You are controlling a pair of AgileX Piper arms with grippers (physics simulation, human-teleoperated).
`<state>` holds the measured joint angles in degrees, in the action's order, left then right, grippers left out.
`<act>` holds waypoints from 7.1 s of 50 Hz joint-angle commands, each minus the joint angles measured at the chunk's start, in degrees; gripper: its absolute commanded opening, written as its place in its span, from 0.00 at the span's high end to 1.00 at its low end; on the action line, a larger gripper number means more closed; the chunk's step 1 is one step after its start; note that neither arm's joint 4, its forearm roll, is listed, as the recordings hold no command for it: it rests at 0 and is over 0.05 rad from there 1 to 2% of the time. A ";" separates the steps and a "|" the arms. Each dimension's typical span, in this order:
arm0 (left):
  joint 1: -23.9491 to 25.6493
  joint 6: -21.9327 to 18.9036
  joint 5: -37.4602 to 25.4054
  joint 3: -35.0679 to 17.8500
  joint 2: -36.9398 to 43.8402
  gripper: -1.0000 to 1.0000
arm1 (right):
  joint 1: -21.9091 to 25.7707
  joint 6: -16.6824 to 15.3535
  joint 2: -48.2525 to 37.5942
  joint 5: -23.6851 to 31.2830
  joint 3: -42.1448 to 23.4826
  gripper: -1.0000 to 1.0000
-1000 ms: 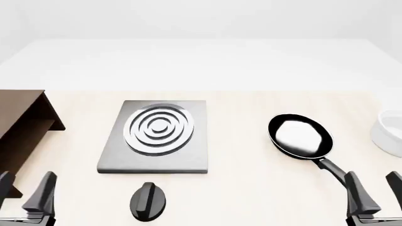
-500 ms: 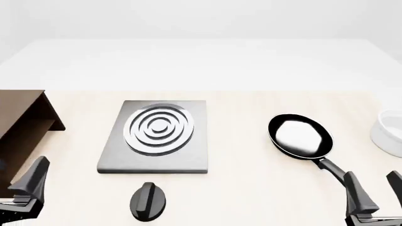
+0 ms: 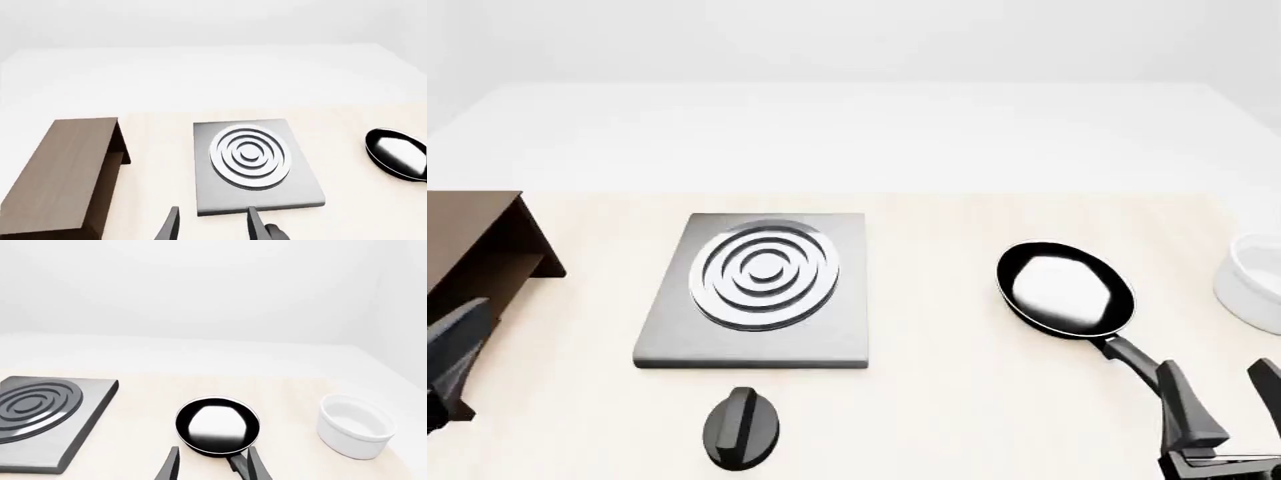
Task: Turn on the stove and put the frying pan on it.
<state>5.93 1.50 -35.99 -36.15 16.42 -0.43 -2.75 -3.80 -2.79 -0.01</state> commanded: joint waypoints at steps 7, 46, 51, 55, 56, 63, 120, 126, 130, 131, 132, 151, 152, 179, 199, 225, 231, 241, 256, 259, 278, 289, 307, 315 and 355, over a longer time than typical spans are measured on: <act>4.82 -0.20 6.84 12.71 11.88 0.00 | -0.17 0.95 -1.07 -0.86 0.00 0.00; 16.35 11.01 32.79 28.57 37.33 0.00 | -1.39 0.11 0.25 0.10 -0.01 0.00; 16.64 12.19 36.08 29.68 40.19 0.00 | -1.37 0.24 -0.20 -0.13 -0.01 0.00; 16.73 12.46 37.42 30.15 41.44 0.00 | -1.50 0.23 -0.43 -0.32 -0.01 0.00; 16.71 12.47 37.72 30.26 41.73 0.00 | -1.56 0.25 -0.58 -0.43 -0.01 0.00; 17.47 13.29 42.02 31.32 45.84 0.00 | -1.66 0.14 -0.80 -0.61 -0.01 0.00; 43.06 43.85 27.07 33.24 17.34 0.00 | -1.98 -0.14 -2.49 -1.77 0.00 0.00; 40.11 30.46 13.35 20.71 11.03 0.00 | -1.94 -0.33 -2.25 -1.30 -0.05 0.00; 43.46 31.74 11.58 17.11 7.86 0.00 | -1.97 -0.42 -2.53 -1.50 -0.04 0.00; 44.48 31.88 11.15 16.00 7.20 0.00 | -2.01 -0.44 -2.42 -1.40 -0.04 0.00; 43.93 31.80 9.07 14.00 3.79 0.00 | -2.00 -0.35 -2.38 -1.33 -0.04 0.00; -12.36 -6.84 18.49 17.61 -16.42 0.00 | -2.92 1.76 3.61 8.40 -6.58 0.00; -12.36 -6.84 18.53 17.65 -16.42 0.00 | -2.92 1.76 3.61 8.40 -6.58 0.00; -8.97 -6.66 30.43 36.14 -11.77 0.00 | 0.71 -2.97 -27.53 34.84 -51.37 0.00; -8.55 -6.66 34.83 36.10 -6.23 0.00 | -7.46 -9.56 -50.69 5.64 -29.32 0.00; -9.64 -5.19 33.71 36.11 -5.63 0.00 | -11.22 -14.46 -60.74 -3.04 -22.91 0.00; -9.64 -4.36 37.58 36.12 -1.49 0.00 | -11.77 -15.50 -62.65 -4.52 -22.27 0.00; -9.98 -3.48 36.99 36.12 -1.91 0.00 | -13.35 -16.64 -67.90 -10.37 -20.03 0.00; -10.19 -3.20 36.79 36.11 -2.05 0.00 | -11.38 -14.90 -73.11 -16.23 -16.83 0.00; -10.08 -3.26 37.40 36.12 -1.31 0.00 | -11.60 -15.14 -74.91 -17.67 -16.75 0.00; -9.95 -3.06 37.83 36.13 -0.39 0.00 | -14.03 -17.18 -85.87 -27.59 -15.88 0.00; -10.28 -2.91 40.24 36.13 2.39 0.00 | -14.99 -18.50 -91.08 -32.56 -15.54 0.00; -10.40 -3.00 40.09 36.13 2.23 0.00 | -15.84 -19.35 -95.72 -36.82 -15.03 0.00; -10.52 -3.10 39.98 36.13 2.17 0.00 | -14.58 -19.69 -91.67 -36.40 -13.80 1.00; -11.42 -3.34 20.84 36.11 -16.33 0.00 | -6.63 -14.28 -62.72 -11.66 -19.29 1.00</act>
<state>-5.34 -1.99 -21.78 -10.60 7.94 -10.61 -21.74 -82.63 -28.93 -13.66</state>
